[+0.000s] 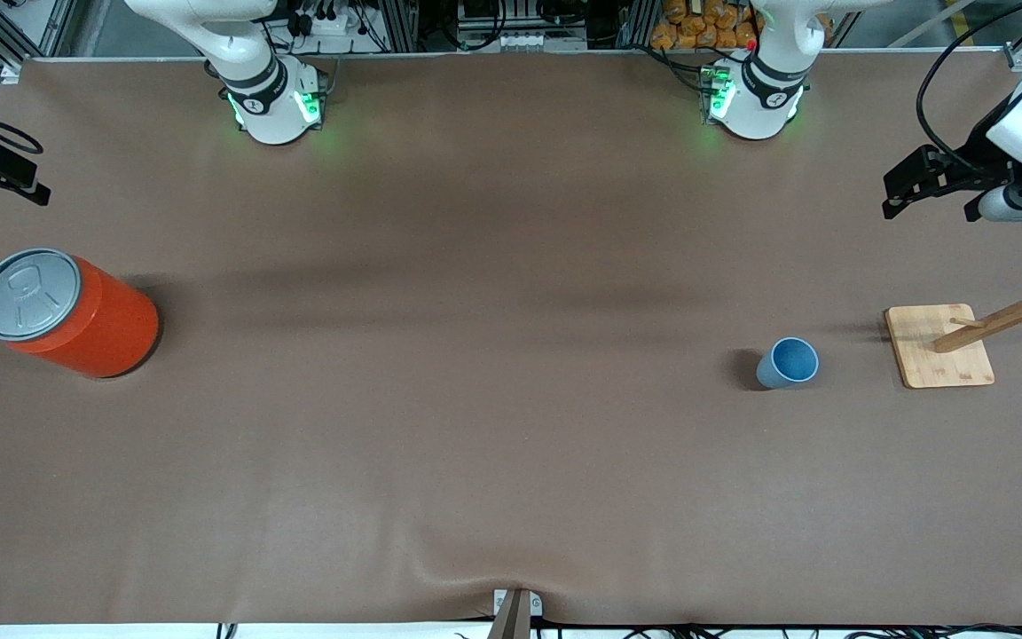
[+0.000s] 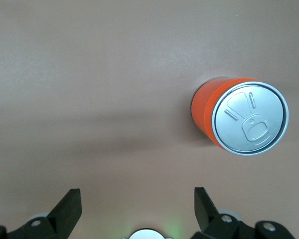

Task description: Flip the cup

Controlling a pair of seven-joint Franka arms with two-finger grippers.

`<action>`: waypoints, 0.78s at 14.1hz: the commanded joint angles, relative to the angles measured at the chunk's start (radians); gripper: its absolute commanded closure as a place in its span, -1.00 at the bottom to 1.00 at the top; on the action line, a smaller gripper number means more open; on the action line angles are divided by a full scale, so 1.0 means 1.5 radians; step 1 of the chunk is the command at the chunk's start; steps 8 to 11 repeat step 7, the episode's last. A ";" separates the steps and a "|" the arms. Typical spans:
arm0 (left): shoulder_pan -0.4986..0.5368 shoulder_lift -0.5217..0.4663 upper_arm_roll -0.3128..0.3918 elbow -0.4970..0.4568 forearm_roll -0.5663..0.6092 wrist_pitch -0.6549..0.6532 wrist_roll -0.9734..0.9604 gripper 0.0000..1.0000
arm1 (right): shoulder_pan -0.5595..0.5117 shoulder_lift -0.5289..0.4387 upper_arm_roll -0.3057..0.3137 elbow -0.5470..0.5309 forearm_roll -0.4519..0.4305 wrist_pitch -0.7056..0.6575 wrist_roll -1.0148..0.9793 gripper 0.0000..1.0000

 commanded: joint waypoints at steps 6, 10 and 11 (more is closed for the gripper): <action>0.001 0.009 -0.010 0.049 0.040 -0.043 -0.013 -1.00 | 0.000 -0.007 0.008 -0.008 0.001 0.006 0.056 -1.00; 0.001 0.009 -0.009 0.050 0.040 -0.043 -0.013 -1.00 | 0.000 -0.006 0.008 -0.008 0.003 0.007 0.056 -1.00; 0.001 0.009 -0.009 0.050 0.040 -0.043 -0.013 -1.00 | 0.000 -0.006 0.008 -0.008 0.003 0.007 0.056 -1.00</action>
